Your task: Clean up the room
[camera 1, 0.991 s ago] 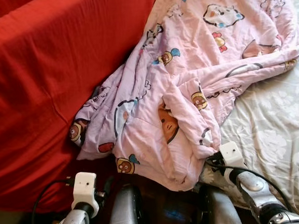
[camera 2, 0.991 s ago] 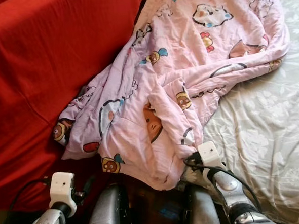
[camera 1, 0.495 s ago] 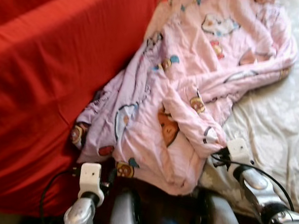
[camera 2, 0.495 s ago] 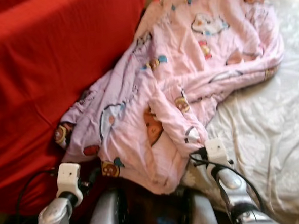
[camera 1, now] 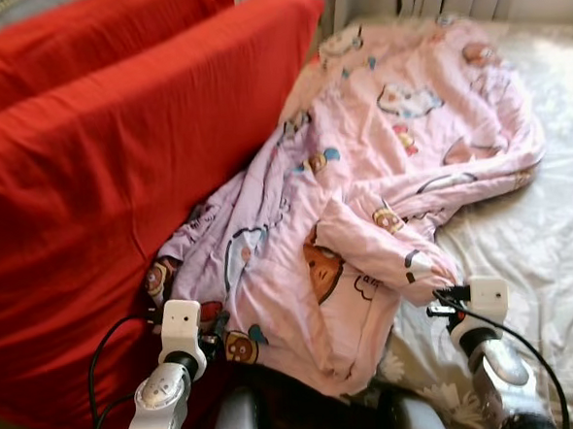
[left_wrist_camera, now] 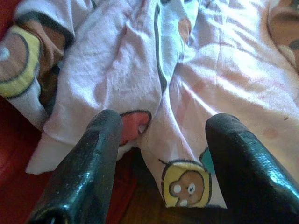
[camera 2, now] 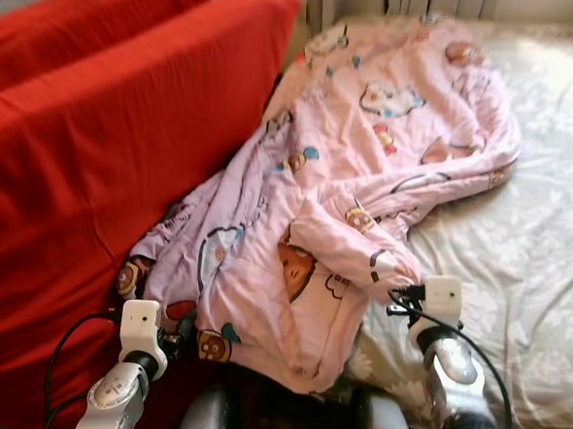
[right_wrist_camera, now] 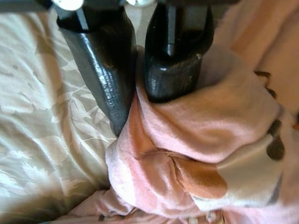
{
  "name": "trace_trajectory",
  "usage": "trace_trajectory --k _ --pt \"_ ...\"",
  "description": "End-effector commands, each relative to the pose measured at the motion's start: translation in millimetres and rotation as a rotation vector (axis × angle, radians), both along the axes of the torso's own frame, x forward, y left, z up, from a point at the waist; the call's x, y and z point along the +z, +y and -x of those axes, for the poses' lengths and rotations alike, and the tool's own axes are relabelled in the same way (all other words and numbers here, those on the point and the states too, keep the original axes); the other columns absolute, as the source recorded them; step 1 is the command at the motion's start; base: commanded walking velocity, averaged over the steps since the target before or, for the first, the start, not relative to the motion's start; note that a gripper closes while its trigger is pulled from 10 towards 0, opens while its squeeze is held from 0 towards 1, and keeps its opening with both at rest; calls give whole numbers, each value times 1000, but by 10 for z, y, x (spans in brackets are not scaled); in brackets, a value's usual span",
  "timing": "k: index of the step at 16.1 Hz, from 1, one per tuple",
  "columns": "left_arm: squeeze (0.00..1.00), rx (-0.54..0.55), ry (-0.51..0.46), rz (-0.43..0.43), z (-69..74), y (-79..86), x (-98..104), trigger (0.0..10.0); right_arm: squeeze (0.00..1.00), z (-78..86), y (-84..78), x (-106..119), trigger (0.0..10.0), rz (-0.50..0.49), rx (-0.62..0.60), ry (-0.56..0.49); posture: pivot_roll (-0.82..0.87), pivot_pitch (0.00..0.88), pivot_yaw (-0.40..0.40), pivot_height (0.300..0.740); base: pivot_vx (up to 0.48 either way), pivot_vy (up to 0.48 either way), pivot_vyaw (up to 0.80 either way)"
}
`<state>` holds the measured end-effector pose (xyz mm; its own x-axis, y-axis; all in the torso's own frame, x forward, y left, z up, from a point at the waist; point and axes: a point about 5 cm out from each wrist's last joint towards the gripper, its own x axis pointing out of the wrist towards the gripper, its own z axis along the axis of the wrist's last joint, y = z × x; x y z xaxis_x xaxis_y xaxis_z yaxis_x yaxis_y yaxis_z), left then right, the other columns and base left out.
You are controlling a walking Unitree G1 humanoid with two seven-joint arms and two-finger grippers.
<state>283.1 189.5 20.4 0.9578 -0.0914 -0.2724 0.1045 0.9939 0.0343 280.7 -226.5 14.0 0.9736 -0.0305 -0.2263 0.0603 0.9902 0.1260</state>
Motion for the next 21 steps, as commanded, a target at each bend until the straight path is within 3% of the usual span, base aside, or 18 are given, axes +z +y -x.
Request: trace_trajectory --k 1,2,5,13,16,21 --pt "0 23 13 7 20 42 -41 10000 0 20 -14 11 0 -29 -24 -28 53 32 39 610 0 0 0" --pt "0 26 16 9 14 35 -53 10000 0 50 2 -20 10000 -80 -46 -31 50 27 39 610 0 0 0" --pt "0 38 25 10 15 48 -84 10000 0 51 85 -60 10000 -77 -35 -6 51 18 40 615 0 0 0" --pt "0 78 55 13 24 128 -143 10000 0 -11 120 -1 10000 -97 -40 -35 47 1 44 705 0 0 0" --pt "0 123 155 30 136 232 -294 10000 0 22 106 -28 10000 -96 -48 -29 46 0 49 740 0 0 0" --pt "0 173 341 34 440 283 -593 10000 0 50 103 -58 10000 -97 -62 -15 42 0 48 740 0 0 0"
